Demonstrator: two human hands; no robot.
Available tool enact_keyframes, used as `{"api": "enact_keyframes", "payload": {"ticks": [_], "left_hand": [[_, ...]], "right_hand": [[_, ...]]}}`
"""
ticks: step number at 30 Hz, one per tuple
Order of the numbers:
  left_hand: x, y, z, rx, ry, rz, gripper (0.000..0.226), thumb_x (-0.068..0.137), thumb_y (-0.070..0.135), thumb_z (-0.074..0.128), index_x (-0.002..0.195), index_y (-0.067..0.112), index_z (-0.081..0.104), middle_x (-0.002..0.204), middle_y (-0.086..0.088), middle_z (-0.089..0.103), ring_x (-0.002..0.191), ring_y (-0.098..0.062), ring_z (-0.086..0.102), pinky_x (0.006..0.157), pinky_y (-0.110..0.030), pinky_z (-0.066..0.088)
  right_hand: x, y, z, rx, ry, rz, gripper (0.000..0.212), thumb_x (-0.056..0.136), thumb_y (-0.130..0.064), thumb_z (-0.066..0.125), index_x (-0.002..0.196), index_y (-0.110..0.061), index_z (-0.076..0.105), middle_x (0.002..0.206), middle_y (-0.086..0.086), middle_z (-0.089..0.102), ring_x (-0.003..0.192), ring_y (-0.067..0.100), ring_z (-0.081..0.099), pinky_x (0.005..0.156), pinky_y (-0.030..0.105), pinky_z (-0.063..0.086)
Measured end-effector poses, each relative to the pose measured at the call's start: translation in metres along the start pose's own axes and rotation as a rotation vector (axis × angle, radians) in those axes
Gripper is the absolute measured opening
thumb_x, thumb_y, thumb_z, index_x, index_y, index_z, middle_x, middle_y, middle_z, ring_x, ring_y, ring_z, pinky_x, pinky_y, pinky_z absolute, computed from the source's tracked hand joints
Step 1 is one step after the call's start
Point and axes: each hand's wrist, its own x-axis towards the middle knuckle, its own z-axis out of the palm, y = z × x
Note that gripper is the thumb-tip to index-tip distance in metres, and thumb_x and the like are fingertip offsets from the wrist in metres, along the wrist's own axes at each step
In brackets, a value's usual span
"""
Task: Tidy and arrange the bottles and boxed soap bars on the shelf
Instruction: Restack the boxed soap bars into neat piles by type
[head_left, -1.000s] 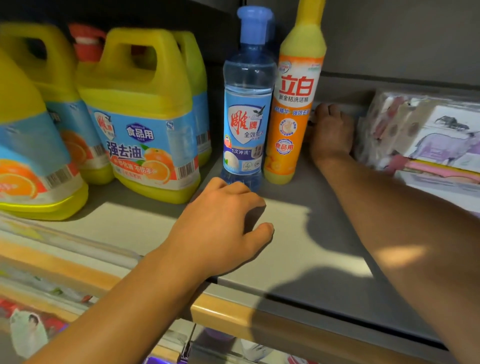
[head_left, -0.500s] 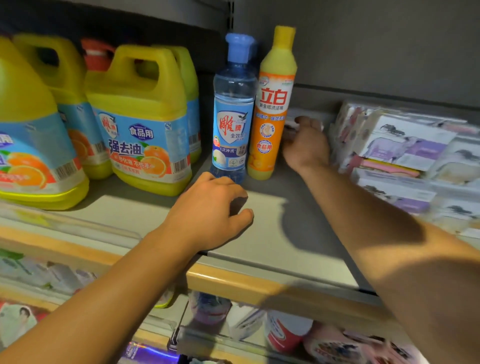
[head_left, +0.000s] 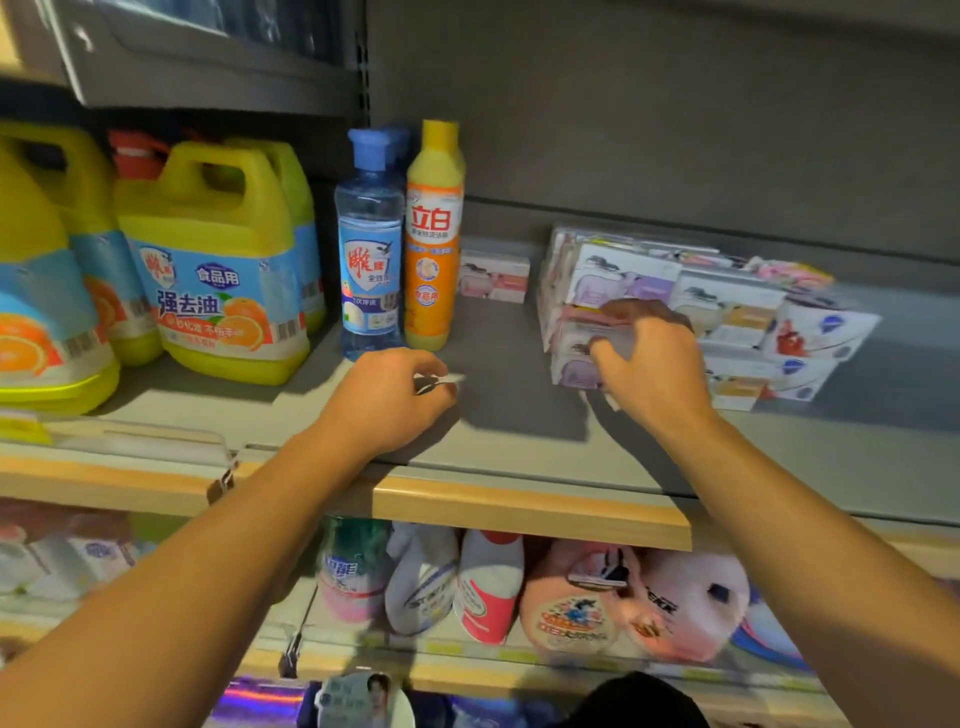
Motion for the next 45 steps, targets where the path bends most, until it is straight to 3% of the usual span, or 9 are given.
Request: {"api": "enact_keyframes", "payload": {"ticks": [4,8,19,24,28,33,38,42,45], "left_hand": [[-0.004,0.018,0.014,-0.014,-0.012,0.054,0.024,0.089,0.038,0.062,0.104,0.023,0.073,0.102,0.000,0.073,0.092,-0.022,0.066,0.072,-0.031,0.049],[-0.004,0.016,0.017,0.098,-0.031,0.115,0.029,0.089,0.044,0.058,0.106,0.025,0.073,0.103,-0.002,0.071,0.092,-0.025,0.062,0.075,-0.042,0.055],[-0.002,0.014,0.009,-0.212,-0.007,-0.001,0.035,0.090,0.046,0.058,0.118,0.026,0.066,0.111,0.009,0.071,0.090,-0.005,0.065,0.075,-0.021,0.048],[-0.007,0.013,0.002,-0.407,-0.004,-0.048,0.042,0.090,0.044,0.064,0.126,0.022,0.060,0.112,0.006,0.071,0.098,-0.011,0.068,0.088,-0.038,0.055],[-0.006,0.011,0.000,-0.413,-0.026,-0.054,0.025,0.092,0.043,0.062,0.109,0.025,0.067,0.097,0.009,0.075,0.089,-0.008,0.070,0.083,-0.038,0.057],[-0.005,0.007,0.003,-0.465,-0.002,-0.063,0.021,0.092,0.042,0.063,0.107,0.029,0.068,0.094,0.015,0.075,0.085,0.001,0.069,0.071,-0.020,0.049],[-0.006,0.003,0.003,-0.579,0.044,-0.074,0.023,0.091,0.038,0.066,0.109,0.024,0.067,0.096,0.008,0.075,0.088,-0.007,0.071,0.077,-0.029,0.055],[-0.005,0.002,0.002,-0.610,0.098,-0.126,0.020,0.094,0.041,0.061,0.104,0.027,0.071,0.092,0.012,0.076,0.086,-0.004,0.070,0.078,-0.032,0.056],[-0.007,0.000,-0.003,-0.733,0.111,-0.228,0.028,0.094,0.044,0.057,0.098,0.022,0.075,0.091,0.004,0.077,0.090,-0.015,0.071,0.086,-0.045,0.056]], "right_hand": [[-0.008,0.023,0.005,-0.339,-0.191,0.000,0.043,0.088,-0.035,0.060,0.125,-0.013,0.057,0.123,0.014,0.060,0.116,0.038,0.052,0.099,0.043,0.041],[-0.012,0.025,0.011,-0.285,-0.056,-0.110,0.046,0.085,-0.026,0.067,0.129,-0.018,0.057,0.130,0.009,0.055,0.123,0.036,0.043,0.109,0.046,0.031],[-0.009,-0.017,0.009,0.451,-0.321,-0.033,0.022,0.082,-0.013,0.076,0.096,-0.023,0.063,0.097,-0.008,0.066,0.098,0.013,0.061,0.089,0.029,0.049],[-0.019,-0.047,0.028,0.730,-0.343,0.048,0.010,0.086,-0.012,0.070,0.087,-0.021,0.065,0.086,0.000,0.069,0.083,0.018,0.068,0.076,0.035,0.056],[-0.027,-0.052,0.034,0.843,-0.296,0.088,0.010,0.086,-0.011,0.070,0.084,-0.020,0.066,0.070,-0.006,0.065,0.055,-0.003,0.059,0.057,0.013,0.047],[-0.033,-0.049,0.037,0.732,-0.246,0.084,0.007,0.088,-0.025,0.067,0.093,-0.029,0.066,0.086,-0.013,0.066,0.077,-0.003,0.058,0.062,0.006,0.041],[-0.036,-0.047,0.038,0.733,-0.328,0.042,0.024,0.084,-0.023,0.070,0.104,-0.035,0.064,0.096,-0.018,0.065,0.087,-0.004,0.059,0.069,0.010,0.044],[-0.033,-0.044,0.037,0.727,-0.422,-0.054,0.072,0.073,-0.021,0.082,0.134,-0.033,0.046,0.127,-0.013,0.051,0.113,0.006,0.054,0.092,0.020,0.047],[-0.038,-0.040,0.036,0.777,-0.493,-0.138,0.090,0.064,-0.023,0.087,0.138,-0.038,0.038,0.120,-0.029,0.049,0.114,-0.008,0.051,0.090,0.010,0.045]]}}
